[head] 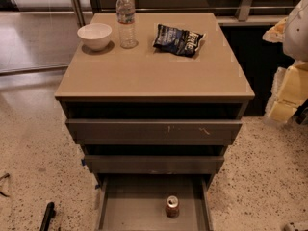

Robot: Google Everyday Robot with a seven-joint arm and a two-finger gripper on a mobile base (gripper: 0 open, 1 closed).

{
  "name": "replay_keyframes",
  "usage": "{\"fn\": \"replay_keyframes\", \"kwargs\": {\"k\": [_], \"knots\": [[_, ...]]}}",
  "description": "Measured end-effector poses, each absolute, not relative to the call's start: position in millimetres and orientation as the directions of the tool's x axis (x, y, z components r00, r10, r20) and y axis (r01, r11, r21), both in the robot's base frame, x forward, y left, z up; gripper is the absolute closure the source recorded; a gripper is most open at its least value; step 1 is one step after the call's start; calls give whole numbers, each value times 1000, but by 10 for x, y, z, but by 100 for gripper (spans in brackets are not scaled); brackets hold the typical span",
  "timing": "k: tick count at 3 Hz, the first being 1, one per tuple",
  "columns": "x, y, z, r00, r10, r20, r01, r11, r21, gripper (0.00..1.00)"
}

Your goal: Pick coke can from bottom drawer and place on counter

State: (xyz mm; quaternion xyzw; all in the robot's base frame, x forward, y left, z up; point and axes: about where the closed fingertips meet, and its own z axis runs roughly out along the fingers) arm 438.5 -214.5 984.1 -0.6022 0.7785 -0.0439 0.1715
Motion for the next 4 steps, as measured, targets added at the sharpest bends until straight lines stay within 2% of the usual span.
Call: {"fn": "replay_keyframes", "kwargs": {"k": [1,2,3,4], "knots": [[4385,-2145,9841,-216,-953,-214,-923,271,-275,0],[4385,-2145,9840,-216,-953,-214,-922,271,-275,16],[4384,-2130,9530,-245,-933,-265,-917,311,-248,39],[4295,-1972,8878,-254,-895,-366,-923,337,-183,63]]}}
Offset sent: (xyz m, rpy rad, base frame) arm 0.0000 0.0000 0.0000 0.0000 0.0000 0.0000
